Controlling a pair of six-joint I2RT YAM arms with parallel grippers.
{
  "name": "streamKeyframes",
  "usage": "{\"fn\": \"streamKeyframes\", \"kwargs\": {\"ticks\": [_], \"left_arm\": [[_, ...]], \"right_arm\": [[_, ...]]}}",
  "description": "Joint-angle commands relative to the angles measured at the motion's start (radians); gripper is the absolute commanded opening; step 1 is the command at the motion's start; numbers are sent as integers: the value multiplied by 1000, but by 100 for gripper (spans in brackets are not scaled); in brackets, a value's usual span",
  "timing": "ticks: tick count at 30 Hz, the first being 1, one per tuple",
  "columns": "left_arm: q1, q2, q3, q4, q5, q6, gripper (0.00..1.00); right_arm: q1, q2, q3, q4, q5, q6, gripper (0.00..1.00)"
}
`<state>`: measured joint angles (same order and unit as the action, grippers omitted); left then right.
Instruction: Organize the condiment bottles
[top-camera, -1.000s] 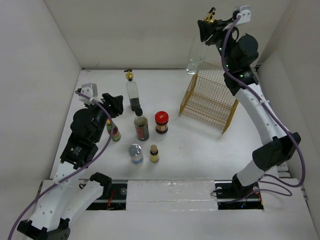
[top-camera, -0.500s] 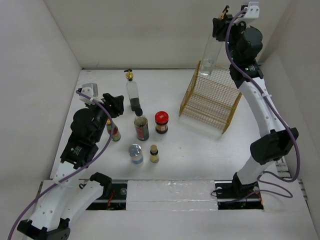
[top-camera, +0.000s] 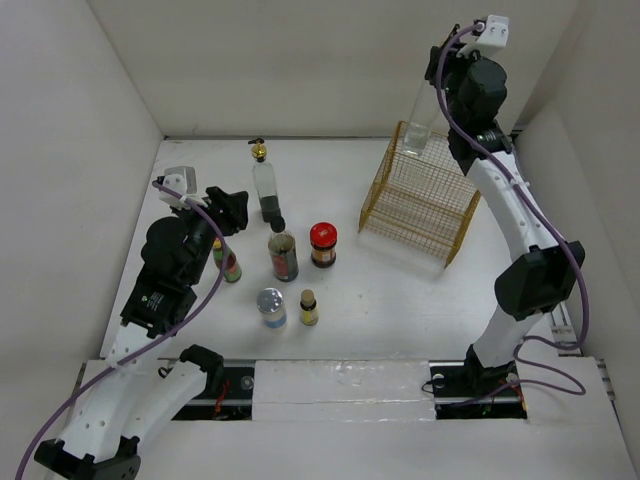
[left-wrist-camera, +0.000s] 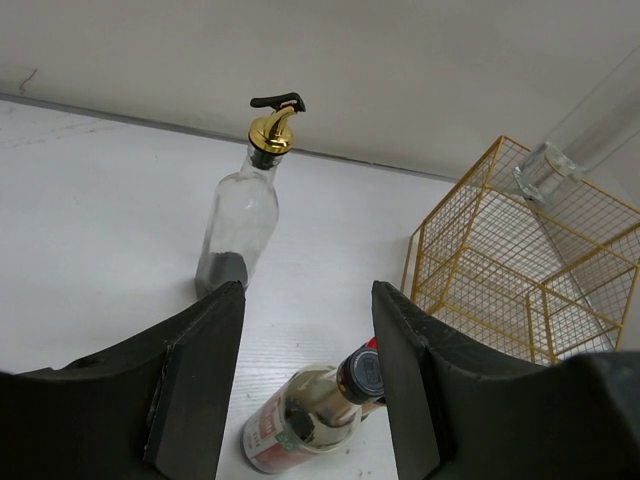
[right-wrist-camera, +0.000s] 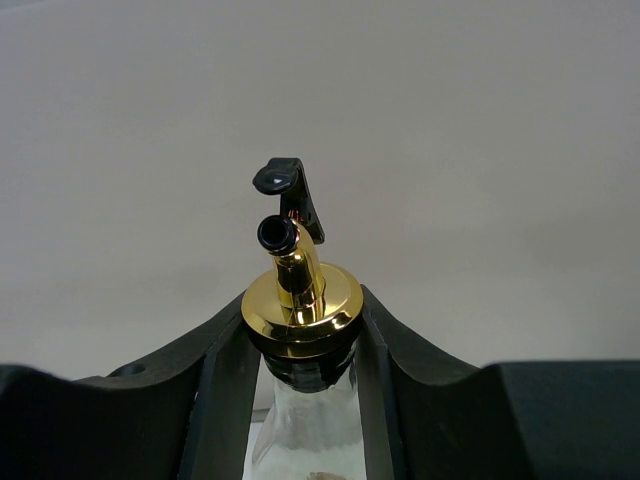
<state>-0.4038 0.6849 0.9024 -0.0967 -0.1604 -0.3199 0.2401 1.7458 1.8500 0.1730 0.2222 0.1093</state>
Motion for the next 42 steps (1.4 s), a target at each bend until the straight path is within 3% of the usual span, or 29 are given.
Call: {"fn": "streamKeyframes", "kwargs": {"ticks": [1,17,28,32,33,39,42], "left_arm": [[3,-4,-7,46,15,-2,50],[3,-4,-7,46,15,-2,50],[3,5,-16,55,24,-2,50],[3,5,-16,55,36,-2,50],[3,5,-16,55,36,-2,50],[3,5,-16,55,36,-2,50],[3,14,-16,55,25,-2,51]], "right_arm": [[7,-28,5,217,84,-13,4],[84,11,-212,417,224,-109,5],[102,40,-383,436,253,-77,11],[91,40,-428,436,235,-37,25],[91,28,-437,425,235,-37,34],[71,-11,-426,318,186,16,60],[71,-66,-399,254,151,16,78]]}}
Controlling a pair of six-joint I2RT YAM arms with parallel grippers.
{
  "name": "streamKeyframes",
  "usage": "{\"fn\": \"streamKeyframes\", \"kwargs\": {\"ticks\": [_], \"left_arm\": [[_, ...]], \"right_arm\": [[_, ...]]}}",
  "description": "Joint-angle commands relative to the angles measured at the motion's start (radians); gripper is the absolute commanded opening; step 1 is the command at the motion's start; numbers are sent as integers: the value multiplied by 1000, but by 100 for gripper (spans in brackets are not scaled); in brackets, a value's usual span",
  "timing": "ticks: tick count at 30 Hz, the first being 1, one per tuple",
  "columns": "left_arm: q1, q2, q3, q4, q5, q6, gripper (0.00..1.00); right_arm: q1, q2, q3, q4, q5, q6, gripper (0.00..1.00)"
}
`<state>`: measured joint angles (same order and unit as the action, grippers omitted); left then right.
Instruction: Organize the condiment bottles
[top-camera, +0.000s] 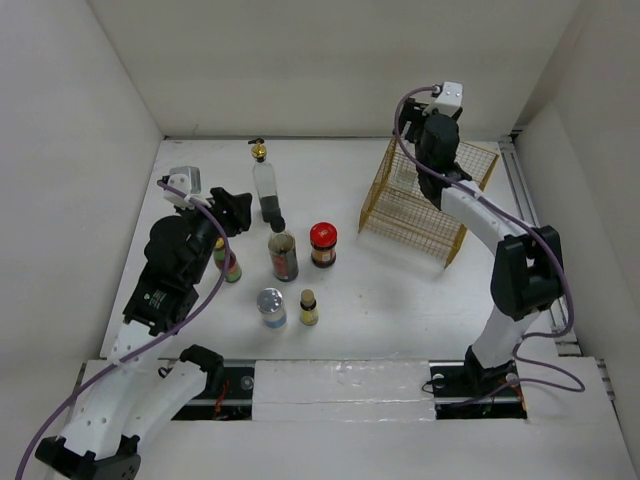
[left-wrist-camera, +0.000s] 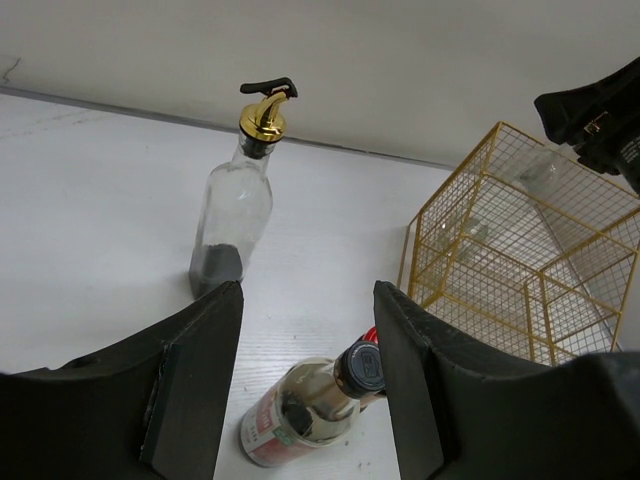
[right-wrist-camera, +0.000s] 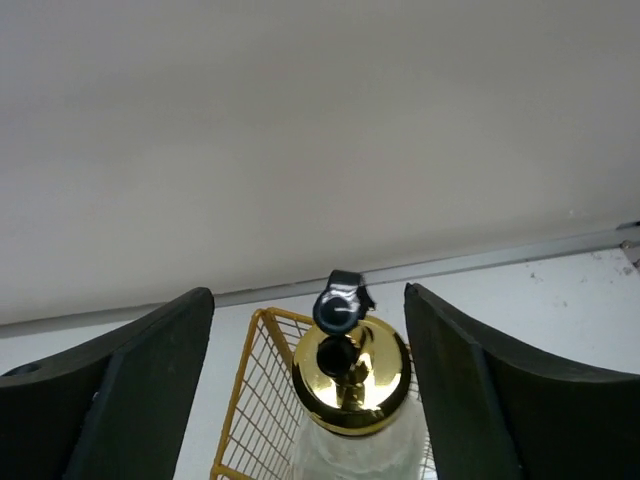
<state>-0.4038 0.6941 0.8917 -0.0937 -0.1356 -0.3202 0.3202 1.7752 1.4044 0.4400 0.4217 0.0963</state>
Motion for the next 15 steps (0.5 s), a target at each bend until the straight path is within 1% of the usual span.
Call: {"fn": "streamKeyframes", "kwargs": {"ticks": [1,4,6,7,9,10,11,14,15], "left_arm": [[3,5,-5,43,1,-2,51],[3,5,-5,43,-13,-2,51],[3,5,-5,43,-25,-13,51],[3,5,4,43,-25,-13,51],[3,-5,4,43,-25,-13,51],[3,-5,4,43,-35,-13,52],[3,-5,4,43,-44,-13,52],[3,-5,4,34,-44,-22,52],[3,-5,4,34,-44,-22,52]], "right_arm": [[-9,-112,57,-29,-63,29,84],[-9,-180,68,-96,-133,29,92],[-9,-217,68,-142,-200,20,92],[-9,-226,68,-156,-287,20,92],[-9,-244,68,-191,-386,10,92],[2,-259,68,-220,-475,10,92],[11,-269,38,-221,-509,10,92],[46,-312,-19,-234,-579,23,78],[59,-325,-60,-234,-610,23,62]]}}
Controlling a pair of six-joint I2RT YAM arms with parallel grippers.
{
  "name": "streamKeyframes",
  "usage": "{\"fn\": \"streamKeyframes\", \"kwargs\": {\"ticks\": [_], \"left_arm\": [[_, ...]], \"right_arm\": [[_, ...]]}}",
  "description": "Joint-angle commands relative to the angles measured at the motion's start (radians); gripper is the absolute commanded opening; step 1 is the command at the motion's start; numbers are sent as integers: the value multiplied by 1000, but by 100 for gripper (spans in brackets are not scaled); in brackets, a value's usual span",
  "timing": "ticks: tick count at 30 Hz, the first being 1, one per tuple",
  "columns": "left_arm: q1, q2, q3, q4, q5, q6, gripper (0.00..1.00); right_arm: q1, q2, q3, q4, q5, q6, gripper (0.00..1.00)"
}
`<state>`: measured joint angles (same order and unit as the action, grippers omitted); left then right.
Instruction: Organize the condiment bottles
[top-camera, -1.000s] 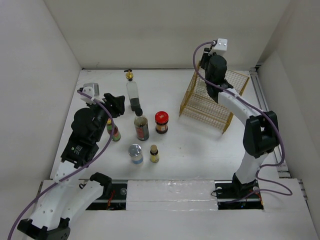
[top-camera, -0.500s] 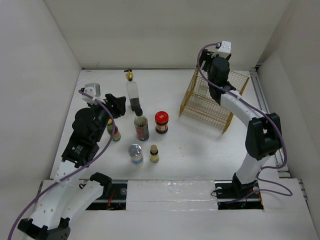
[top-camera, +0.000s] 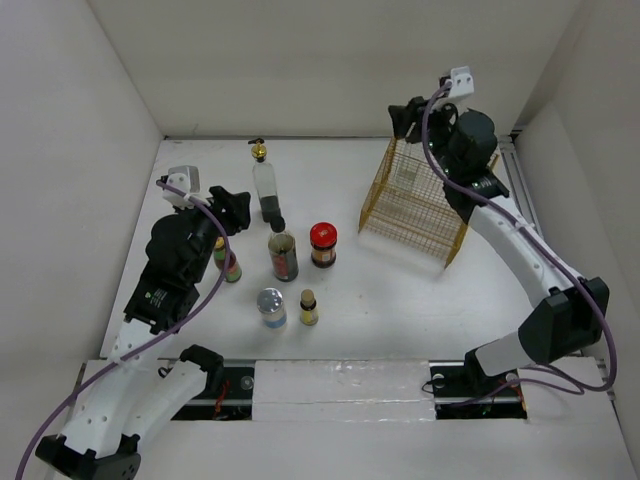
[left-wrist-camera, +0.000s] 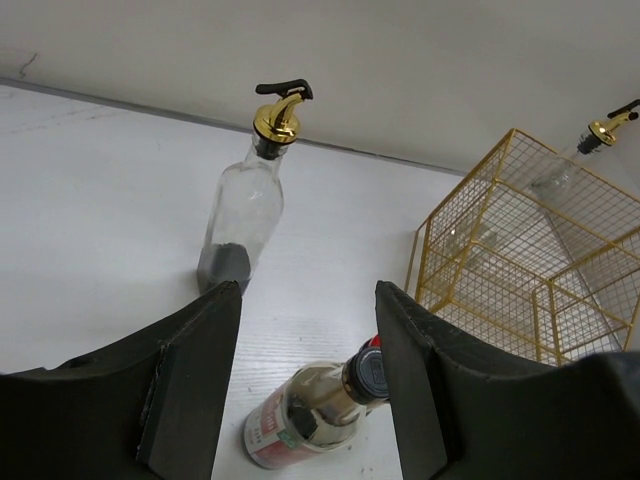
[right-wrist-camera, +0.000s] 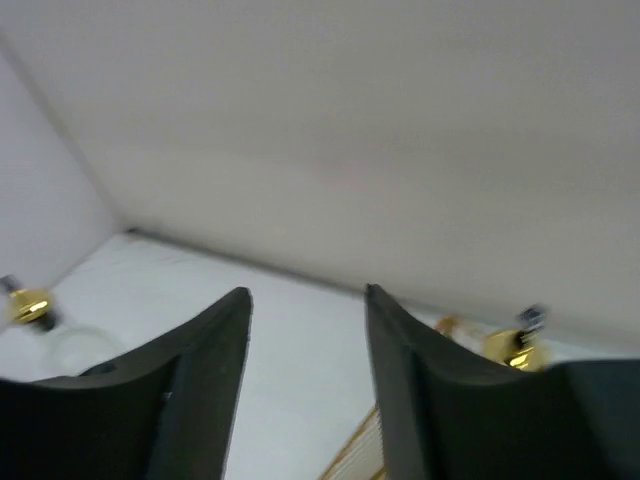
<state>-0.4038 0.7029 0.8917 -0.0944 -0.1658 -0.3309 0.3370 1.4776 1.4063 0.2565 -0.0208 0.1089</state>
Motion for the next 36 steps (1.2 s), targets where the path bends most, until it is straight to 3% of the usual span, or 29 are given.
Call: {"fn": "streamKeyframes", "kwargs": {"ticks": [1,3,6,7,11,15,22,34,36], "left_arm": [[3,-14,4,35,-14,-11,52],[3,-14,4,35,-35,-23,52],[3,-26,4,35,-69,-37,55],[3,-26,4,35,-84,-49,56],[3,-37,4,10,-141,-80,59],[3,-46,4,1,-172,-89,60],[3,-59,-5,19,-152,-77,60],[3,-49,-5,28,-113,-59,60],[3,-49,-5,28,-104,-59,60]], "right_arm": [[54,-52,-82,-51,-203,11,51],[105,-72,-130,-51,-339,-21,37],[202,-97,-139,-152,-453,-148,38],[229,-97,-139,-193,-453,-188,53],[324,-109,-139,-330,-453,-327,87],[378,-15,-93,-350,-542,-345,95],[484,133,-46,-316,-541,-347,100],[493,276,-61,91,-465,-213,99],[493,306,-61,122,-476,-186,94]]}}
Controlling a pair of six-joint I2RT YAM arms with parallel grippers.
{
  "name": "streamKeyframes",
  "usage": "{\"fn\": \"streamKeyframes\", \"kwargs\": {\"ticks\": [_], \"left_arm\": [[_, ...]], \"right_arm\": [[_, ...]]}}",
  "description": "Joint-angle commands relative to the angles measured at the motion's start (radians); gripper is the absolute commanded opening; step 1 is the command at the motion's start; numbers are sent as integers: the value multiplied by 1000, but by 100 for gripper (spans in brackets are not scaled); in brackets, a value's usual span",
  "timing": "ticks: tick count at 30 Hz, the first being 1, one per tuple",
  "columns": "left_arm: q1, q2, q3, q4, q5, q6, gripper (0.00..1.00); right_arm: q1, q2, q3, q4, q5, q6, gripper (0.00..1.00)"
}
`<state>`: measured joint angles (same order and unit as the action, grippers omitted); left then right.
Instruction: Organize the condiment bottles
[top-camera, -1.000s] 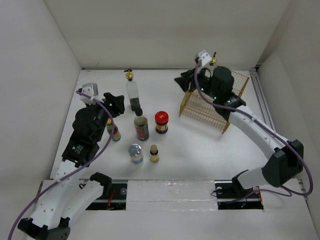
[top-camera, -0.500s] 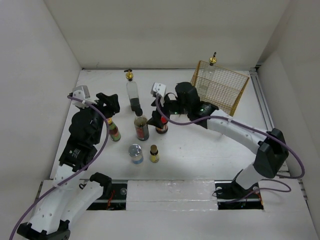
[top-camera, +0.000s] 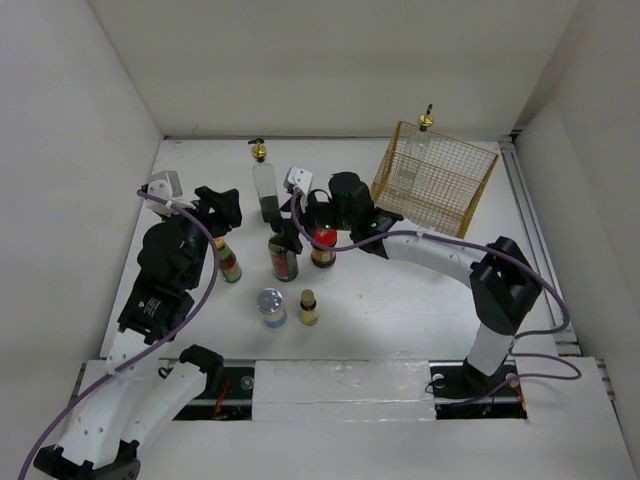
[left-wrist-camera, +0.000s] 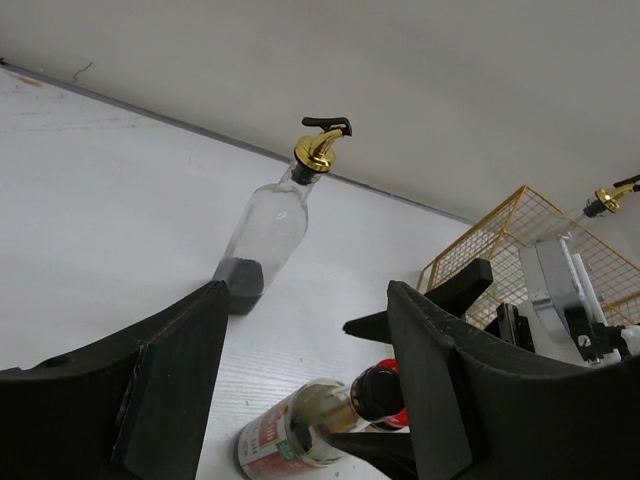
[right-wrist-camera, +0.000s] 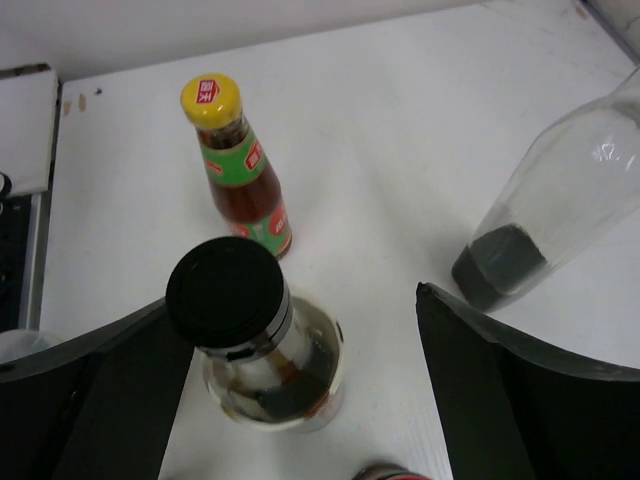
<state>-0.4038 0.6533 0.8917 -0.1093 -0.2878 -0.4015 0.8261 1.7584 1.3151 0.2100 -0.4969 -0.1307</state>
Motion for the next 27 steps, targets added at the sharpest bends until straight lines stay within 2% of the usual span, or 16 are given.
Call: {"fn": "streamKeyframes", "kwargs": {"ticks": [1,2,5,6,7,8,9,10,11,16,21,27], "left_arm": [[3,0,-5,43,18,12,60],[3,0,-5,43,18,12,60],[3,0,-5,43,18,12,60],[3,0,-5,43,27,12,60],[3,0,-5,43,27,21,60],[3,0,-5,43,27,21,60],[3,0,-5,43,27,21,60],[3,9,-5,43,27,21,60],[3,9,-5,43,27,21,60],[3,19,-5,43,36,21,60],[3,8,-5,43,36,21,60],[3,8,-5,43,45,21,60]], "right_arm": [[4,26,30,186,0,63,92],[4,39,30,202,0,77,90],[4,62,30,253,-9,108,75],[4,62,39,253,-9,108,59],[4,73,39,253,-9,117,52],[4,73,39,253,-9,117,40],[4,73,39,265,0,131,39],[4,64,39,281,0,146,29],[4,52,39,314,0,158,26],[4,-8,137,373,34,209,12],[-7,-146,193,384,145,209,9],[-136,-284,239,284,276,209,9]]}}
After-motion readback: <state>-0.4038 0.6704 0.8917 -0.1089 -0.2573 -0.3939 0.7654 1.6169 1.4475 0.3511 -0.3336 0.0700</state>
